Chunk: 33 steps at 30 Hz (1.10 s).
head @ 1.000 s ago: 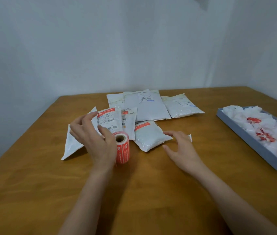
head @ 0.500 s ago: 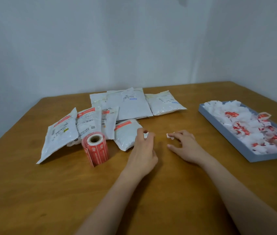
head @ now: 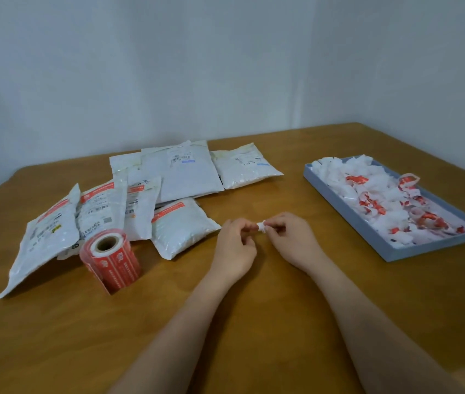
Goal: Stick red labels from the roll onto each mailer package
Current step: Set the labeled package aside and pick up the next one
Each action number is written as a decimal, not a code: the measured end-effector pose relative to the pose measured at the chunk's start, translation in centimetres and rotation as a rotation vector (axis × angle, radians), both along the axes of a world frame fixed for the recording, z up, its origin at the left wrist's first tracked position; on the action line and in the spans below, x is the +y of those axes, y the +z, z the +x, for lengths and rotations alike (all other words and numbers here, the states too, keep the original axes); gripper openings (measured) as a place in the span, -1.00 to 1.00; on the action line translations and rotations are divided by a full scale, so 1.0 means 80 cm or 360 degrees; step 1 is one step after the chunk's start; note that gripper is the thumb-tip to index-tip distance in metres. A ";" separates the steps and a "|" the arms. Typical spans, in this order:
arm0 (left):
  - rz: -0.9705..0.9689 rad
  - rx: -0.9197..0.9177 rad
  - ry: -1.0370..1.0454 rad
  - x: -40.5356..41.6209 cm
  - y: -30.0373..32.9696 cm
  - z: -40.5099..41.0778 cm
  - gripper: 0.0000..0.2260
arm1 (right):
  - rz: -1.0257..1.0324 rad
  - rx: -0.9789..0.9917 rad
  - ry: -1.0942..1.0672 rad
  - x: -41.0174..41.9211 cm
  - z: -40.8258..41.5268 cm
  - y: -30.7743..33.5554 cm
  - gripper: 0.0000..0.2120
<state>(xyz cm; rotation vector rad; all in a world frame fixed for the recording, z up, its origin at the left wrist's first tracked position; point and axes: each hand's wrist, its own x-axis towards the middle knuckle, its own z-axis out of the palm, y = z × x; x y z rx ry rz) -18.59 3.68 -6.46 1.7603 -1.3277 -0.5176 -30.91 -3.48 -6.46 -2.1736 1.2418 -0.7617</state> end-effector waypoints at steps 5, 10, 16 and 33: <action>0.0021 0.0174 -0.0012 -0.025 -0.001 -0.015 -0.74 | -0.0207 -0.0172 -0.0326 -0.009 -0.009 0.016 -0.76; 0.0054 0.0261 0.0036 -0.042 -0.002 -0.022 -0.79 | -0.0399 -0.0396 -0.0811 -0.019 -0.043 0.037 -0.69; 0.0002 0.0187 0.0041 -0.041 -0.007 -0.022 -0.78 | -0.0430 -0.0449 -0.1142 -0.034 -0.075 0.044 -0.55; -0.0085 -0.0082 -0.0044 -0.010 -0.003 -0.001 -0.79 | -0.0283 0.0014 0.0043 0.001 -0.007 0.005 -0.60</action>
